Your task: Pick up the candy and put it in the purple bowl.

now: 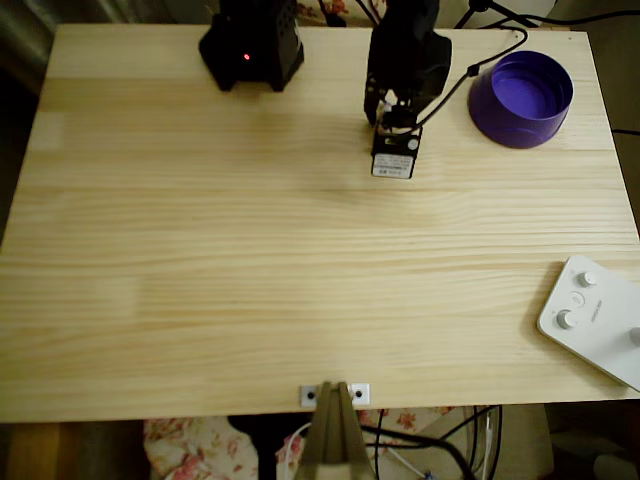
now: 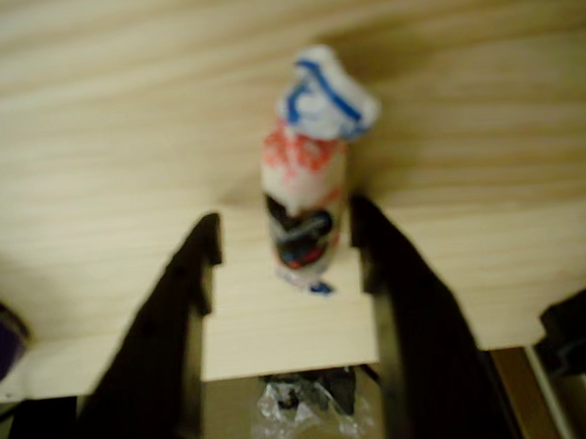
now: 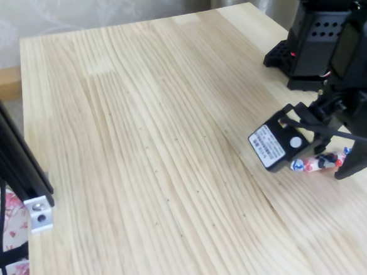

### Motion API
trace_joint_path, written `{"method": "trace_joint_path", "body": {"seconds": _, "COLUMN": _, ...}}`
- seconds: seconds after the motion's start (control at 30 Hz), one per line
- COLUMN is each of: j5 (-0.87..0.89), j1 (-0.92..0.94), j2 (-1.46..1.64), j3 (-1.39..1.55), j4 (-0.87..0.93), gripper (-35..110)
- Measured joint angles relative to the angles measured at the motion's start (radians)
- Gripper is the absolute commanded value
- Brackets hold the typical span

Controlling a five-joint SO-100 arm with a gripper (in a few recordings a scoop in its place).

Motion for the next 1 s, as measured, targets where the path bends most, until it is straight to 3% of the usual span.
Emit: {"method": "trace_joint_path", "body": {"seconds": 1.0, "j5": 0.061, "j1": -0.008, "j2": 0.032, "j3": 0.035, "j4": -0.002, "gripper": 3}}
